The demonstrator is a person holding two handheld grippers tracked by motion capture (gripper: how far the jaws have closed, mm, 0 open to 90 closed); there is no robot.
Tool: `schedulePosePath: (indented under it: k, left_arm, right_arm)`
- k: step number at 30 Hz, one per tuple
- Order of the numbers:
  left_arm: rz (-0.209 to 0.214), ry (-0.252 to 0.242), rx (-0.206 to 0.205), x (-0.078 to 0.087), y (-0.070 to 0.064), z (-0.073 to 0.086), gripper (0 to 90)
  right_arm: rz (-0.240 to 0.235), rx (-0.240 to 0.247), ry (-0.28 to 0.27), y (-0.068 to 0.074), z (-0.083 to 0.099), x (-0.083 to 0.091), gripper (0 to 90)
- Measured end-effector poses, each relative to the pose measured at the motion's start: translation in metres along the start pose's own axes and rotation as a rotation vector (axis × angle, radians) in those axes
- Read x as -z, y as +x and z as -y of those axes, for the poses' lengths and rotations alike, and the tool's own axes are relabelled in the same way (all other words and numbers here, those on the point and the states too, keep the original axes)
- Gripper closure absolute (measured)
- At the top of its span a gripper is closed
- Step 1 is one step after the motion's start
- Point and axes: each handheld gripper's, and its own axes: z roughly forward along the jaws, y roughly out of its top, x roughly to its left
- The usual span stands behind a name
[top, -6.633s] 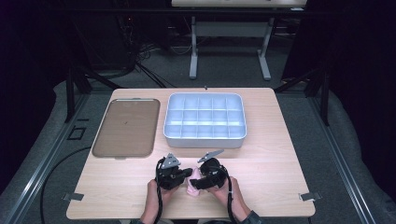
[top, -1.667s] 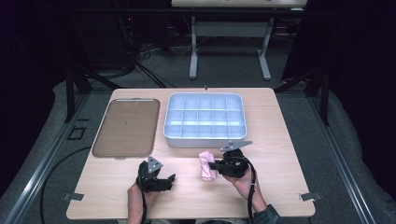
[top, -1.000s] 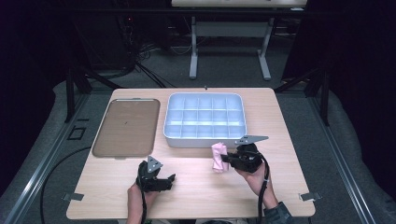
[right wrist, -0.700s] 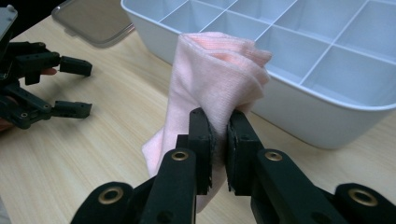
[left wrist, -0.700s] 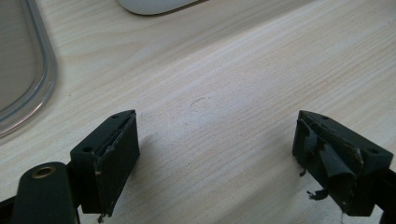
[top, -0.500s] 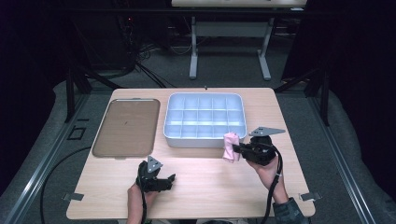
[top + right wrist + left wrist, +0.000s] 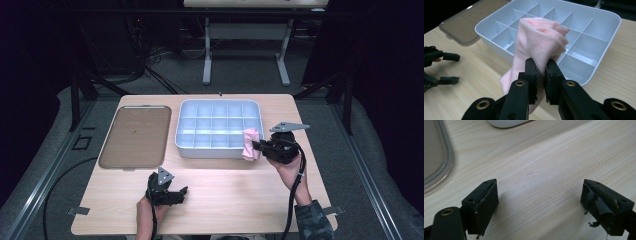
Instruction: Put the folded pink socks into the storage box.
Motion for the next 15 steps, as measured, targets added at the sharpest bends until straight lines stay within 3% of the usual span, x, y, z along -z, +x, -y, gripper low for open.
schedulePosePath:
  k: [15]
  left_arm:
    - [0.001,-0.001,0.001,0.0,0.0,0.0,14.7]
  right_arm:
    - [0.058,0.0,0.039,-0.022,-0.019,-0.016,82.2]
